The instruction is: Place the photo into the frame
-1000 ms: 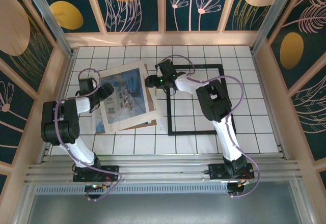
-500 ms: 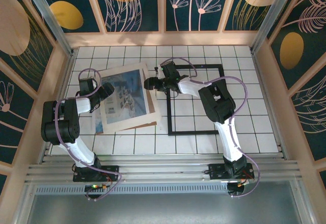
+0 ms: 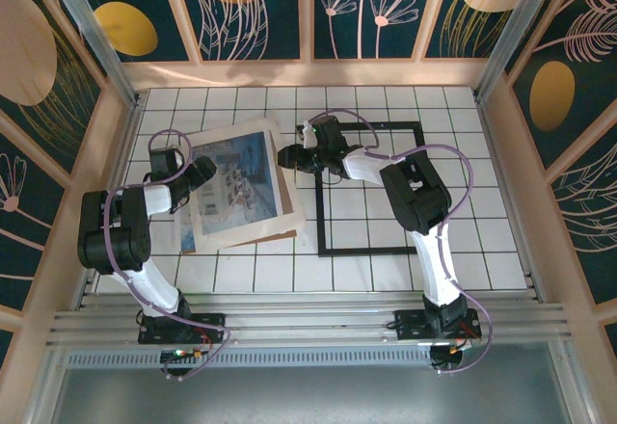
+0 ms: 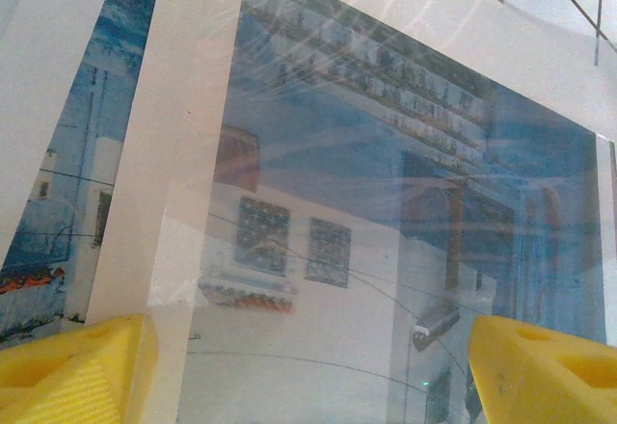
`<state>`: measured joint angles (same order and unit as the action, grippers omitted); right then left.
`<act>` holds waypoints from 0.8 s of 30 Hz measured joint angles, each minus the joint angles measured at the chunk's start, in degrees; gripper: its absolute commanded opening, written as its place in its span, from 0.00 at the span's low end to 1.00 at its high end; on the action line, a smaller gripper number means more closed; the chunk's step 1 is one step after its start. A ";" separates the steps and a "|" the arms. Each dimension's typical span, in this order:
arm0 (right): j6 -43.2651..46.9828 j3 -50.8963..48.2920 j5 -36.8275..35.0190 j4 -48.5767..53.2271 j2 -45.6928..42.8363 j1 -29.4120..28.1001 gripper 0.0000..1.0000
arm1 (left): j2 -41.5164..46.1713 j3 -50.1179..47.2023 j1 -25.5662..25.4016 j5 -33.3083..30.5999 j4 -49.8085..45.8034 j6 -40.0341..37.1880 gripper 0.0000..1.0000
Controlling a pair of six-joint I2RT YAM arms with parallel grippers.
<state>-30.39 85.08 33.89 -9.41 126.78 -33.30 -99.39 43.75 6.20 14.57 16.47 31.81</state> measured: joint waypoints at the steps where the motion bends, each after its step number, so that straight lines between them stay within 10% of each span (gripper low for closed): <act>1: 0.07 0.07 0.35 0.44 0.00 0.00 0.36 | 0.00 0.00 0.00 0.00 0.00 0.00 0.85; 24: 6.51 13.53 0.26 18.80 4.57 -1.29 0.00 | 0.50 1.25 -0.22 -0.04 -2.23 2.03 0.90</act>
<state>-23.88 98.61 34.15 9.39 131.35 -34.59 -98.89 44.99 5.98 14.52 14.24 33.85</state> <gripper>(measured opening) 0.057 0.897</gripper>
